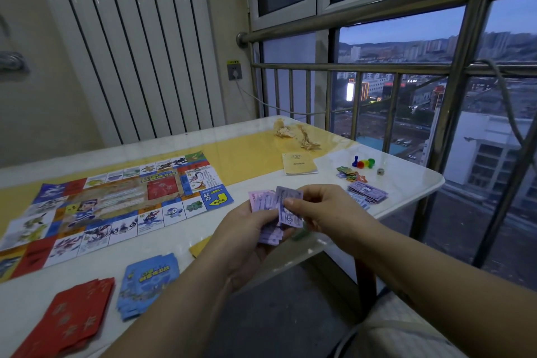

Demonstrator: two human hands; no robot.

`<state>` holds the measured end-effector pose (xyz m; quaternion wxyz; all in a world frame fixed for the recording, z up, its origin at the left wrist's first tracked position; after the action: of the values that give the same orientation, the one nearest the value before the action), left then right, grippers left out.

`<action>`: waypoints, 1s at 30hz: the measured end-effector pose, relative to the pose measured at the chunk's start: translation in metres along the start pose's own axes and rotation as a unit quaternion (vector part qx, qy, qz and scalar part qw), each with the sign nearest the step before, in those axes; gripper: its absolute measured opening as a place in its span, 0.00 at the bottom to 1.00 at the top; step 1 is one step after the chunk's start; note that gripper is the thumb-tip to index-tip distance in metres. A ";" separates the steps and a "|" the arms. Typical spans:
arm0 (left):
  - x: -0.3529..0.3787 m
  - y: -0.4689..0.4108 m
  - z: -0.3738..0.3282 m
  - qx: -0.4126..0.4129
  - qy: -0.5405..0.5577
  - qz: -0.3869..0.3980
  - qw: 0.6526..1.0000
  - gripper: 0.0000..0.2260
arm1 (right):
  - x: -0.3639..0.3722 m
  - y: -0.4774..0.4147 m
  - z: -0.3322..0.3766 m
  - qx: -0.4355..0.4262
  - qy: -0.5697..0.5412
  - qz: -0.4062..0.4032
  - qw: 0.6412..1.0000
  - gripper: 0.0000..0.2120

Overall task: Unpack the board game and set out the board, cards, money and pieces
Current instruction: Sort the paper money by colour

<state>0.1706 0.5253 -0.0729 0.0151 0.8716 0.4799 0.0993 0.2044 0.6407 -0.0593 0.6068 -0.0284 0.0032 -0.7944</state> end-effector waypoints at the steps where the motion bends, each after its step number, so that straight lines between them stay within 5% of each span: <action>1: 0.000 0.001 0.000 -0.013 0.025 -0.002 1.000 0.09 | -0.003 0.000 0.000 -0.001 -0.001 -0.014 1.000 0.05; 9: -0.007 -0.001 0.000 0.028 -0.064 -0.037 0.997 0.07 | 0.002 0.005 -0.004 0.002 -0.009 -0.006 1.000 0.07; 30: -0.016 -0.001 -0.002 0.057 -0.025 -0.073 0.995 0.07 | 0.009 0.002 -0.005 -0.071 -0.030 -0.056 0.995 0.09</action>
<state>0.1614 0.5124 -0.0731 -0.0151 0.8361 0.5462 0.0490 0.2034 0.6318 -0.0641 0.5573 -0.0950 0.0397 -0.8239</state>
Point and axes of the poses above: each hand's wrist, its own y-axis away from the middle knuckle, its own x-axis out of the palm, z = x × y, the point moved 7 cm from there along -y, towards the middle knuckle, and after that the axes turned 12 degrees about -y, right-handed, at the moved point
